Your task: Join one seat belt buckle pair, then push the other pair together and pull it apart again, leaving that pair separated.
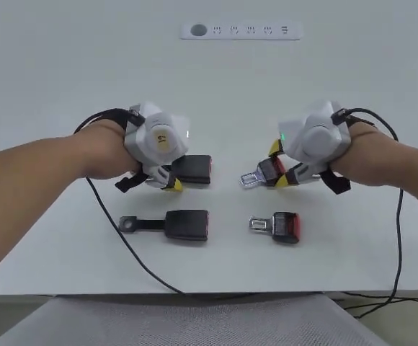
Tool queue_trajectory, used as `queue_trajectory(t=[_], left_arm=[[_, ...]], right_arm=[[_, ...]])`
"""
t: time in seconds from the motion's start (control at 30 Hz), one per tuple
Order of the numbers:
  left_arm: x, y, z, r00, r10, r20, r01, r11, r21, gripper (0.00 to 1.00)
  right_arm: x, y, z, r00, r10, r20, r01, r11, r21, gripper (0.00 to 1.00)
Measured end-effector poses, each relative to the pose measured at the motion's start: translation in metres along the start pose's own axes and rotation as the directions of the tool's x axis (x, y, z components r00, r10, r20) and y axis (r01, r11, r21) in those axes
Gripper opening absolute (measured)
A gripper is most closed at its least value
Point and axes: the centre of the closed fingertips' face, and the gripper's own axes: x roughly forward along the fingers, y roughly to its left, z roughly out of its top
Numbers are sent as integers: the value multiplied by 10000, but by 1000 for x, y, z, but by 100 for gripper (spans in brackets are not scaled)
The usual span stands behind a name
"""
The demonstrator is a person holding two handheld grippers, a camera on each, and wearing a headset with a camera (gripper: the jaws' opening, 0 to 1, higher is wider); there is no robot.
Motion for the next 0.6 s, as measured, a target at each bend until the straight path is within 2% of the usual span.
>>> queue_trajectory(t=[0.17,0.43,0.6], left_arm=[[3,1,1,9999,-94,64,94,10000,6,39],[5,4,-1,10000,-76,53,76,10000,-21,36],[5,7,-4,10000,11,73,-9,9998,-211,34]], right_arm=[[1,1,1,9999,-115,94,112,9994,313,31],[0,2,0,9993,-100,355,87,9993,372,31],[2,2,1,9984,-194,525,156,9974,706,31]])
